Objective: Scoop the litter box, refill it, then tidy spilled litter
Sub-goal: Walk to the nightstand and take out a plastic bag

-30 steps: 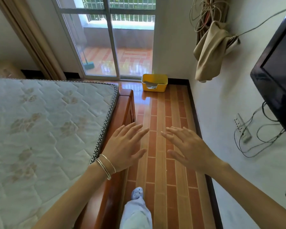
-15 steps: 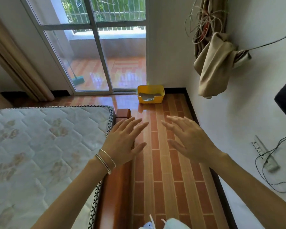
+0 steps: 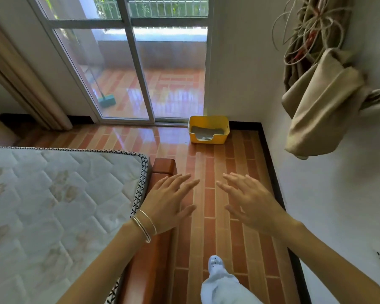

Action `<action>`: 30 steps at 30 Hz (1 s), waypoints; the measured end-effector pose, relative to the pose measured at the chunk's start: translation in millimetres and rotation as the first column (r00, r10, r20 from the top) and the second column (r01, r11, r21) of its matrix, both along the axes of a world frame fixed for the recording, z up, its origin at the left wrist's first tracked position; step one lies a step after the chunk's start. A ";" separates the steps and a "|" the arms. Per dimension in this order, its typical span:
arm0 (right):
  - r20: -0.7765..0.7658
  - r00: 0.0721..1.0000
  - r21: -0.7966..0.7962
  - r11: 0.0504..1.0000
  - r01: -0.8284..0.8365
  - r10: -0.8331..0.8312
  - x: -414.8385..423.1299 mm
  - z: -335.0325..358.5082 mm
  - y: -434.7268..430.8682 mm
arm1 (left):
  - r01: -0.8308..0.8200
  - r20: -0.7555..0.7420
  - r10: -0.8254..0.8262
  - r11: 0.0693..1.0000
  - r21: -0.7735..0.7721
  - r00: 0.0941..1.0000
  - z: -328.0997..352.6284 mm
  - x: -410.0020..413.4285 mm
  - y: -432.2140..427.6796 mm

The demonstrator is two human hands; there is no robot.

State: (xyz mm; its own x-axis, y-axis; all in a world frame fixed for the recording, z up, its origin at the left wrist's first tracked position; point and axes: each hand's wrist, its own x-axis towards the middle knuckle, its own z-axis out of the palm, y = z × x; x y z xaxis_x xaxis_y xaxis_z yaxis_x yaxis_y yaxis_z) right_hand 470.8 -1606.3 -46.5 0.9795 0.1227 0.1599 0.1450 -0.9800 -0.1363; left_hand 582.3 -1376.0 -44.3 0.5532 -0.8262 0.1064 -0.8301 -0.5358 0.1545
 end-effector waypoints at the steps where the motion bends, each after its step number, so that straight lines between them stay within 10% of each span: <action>1: 0.007 1.000 -0.013 1.000 -0.011 0.011 18.1 5.0 -12.6 | 0.003 -0.007 -0.003 1.000 0.007 1.000 3.0 17.0 -11.0; 30: 0.054 0.985 -0.064 0.985 -0.162 0.166 462.7 30.5 -118.0 | -0.061 0.110 0.063 0.998 -0.025 0.992 20.1 443.1 -114.4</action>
